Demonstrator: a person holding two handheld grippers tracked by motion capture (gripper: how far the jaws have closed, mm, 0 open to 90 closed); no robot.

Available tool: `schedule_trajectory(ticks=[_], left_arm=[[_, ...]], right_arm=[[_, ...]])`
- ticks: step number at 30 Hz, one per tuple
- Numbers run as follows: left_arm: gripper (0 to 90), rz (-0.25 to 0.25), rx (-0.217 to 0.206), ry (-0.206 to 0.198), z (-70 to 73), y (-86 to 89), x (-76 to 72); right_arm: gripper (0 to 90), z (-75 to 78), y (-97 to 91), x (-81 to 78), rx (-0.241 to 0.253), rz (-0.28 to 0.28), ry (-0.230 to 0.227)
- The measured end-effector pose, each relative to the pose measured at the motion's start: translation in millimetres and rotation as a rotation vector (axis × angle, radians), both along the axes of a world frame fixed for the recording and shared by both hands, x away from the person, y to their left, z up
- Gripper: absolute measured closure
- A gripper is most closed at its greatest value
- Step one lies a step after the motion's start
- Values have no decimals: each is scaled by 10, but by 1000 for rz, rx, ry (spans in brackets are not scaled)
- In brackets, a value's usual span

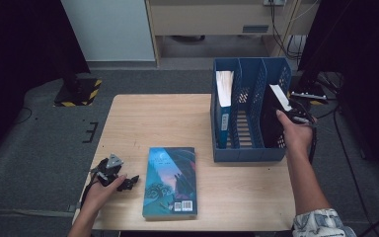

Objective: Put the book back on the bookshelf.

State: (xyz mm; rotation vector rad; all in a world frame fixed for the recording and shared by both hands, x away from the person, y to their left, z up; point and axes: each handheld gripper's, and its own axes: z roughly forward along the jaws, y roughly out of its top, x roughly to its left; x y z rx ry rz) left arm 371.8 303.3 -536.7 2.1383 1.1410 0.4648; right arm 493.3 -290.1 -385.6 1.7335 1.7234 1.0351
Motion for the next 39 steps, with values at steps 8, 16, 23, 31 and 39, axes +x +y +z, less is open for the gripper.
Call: schedule_trajectory(ticks=[8,16,23,31,39], left_arm=[[0,0,1,0,1,0,0],[0,0,1,1,1,-1,0],[0,0,1,1,1,-1,0],[0,0,1,1,1,-1,0],[0,0,2,1,1,-2,0]], right_arm=[[504,-14,-13,-44,3,5,6],[502,-17,26,-72,-13,12,-2],[498,-23,39,-82,-22,15,-9],[482,-30,49,-98,0,6,-21],[461,-14,37,-106,36,5,-29]])
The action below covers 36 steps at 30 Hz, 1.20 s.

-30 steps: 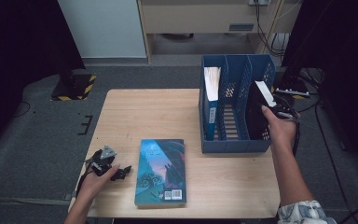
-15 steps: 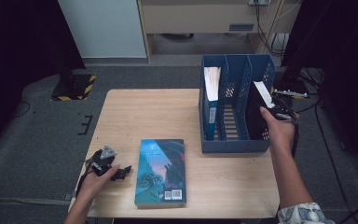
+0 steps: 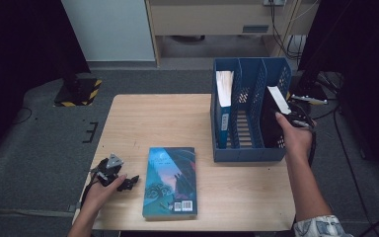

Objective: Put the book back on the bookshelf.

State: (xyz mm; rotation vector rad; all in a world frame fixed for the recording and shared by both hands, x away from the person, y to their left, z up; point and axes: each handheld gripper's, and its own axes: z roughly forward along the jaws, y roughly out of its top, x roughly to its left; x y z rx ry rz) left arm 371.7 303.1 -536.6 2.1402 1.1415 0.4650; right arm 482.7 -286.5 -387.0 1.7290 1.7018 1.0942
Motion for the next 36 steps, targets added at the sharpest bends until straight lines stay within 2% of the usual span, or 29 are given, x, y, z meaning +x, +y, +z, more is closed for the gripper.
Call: schedule_trajectory(ticks=[5,17,32,36], left_arm=[[0,0,0,0,0,0,0],[0,-1,0,1,0,-2,-1],[0,-2,-2,-1,-1,-6,0],[0,-2,-1,-1,-1,-7,-1]], right_arm=[[446,22,-8,12,25,-1,3],[430,84,53,96,16,13,13],[406,69,58,147,38,1,28],[432,76,70,155,27,0,37]])
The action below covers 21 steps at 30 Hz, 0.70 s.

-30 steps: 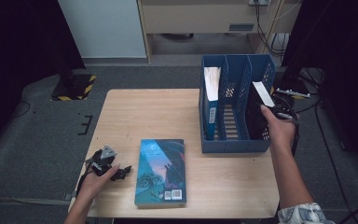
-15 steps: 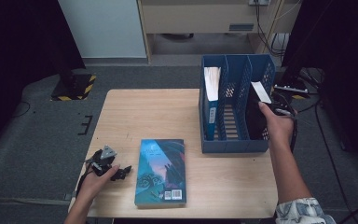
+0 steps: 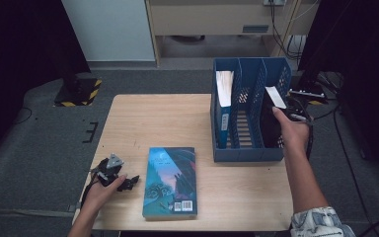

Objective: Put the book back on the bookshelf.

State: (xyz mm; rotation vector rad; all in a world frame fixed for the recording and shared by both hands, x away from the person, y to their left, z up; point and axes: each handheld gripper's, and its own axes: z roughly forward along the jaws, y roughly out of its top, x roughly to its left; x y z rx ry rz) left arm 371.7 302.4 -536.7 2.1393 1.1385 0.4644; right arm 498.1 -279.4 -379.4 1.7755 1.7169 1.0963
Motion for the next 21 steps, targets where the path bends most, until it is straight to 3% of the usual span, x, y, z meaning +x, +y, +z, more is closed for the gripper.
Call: schedule_trajectory(ticks=[9,21], left_arm=[[0,0,0,0,0,1,0],[0,-1,-1,-1,-1,1,0]], right_arm=[[521,47,-24,-1,-68,-19,-13],[534,45,-131,9,-37,-42,-28]])
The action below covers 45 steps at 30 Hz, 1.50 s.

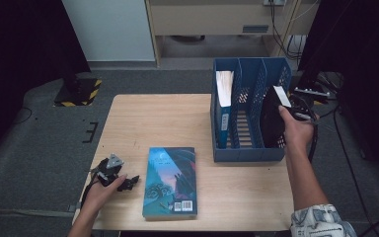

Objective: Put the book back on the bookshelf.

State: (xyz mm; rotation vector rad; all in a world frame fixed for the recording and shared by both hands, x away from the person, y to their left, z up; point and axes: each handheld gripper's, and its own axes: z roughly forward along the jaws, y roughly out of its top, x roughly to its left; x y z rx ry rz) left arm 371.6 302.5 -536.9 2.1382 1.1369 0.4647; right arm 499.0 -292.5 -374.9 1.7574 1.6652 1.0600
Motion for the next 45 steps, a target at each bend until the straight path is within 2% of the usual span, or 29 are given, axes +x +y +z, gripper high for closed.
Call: schedule_trajectory(ticks=[13,24,33,40,45], left_arm=[[0,-2,0,1,1,-4,4],[0,-3,3,4,4,-4,6],[0,-4,2,4,3,-4,6],[0,-9,5,6,6,-4,12],[0,-9,5,6,6,-5,12]], right_arm=[[534,79,40,135,-36,15,-16],[534,86,52,272,-35,18,-24],[534,123,79,338,-55,35,-27],[534,114,60,394,-49,31,-16],[534,87,26,429,-64,22,-9]])
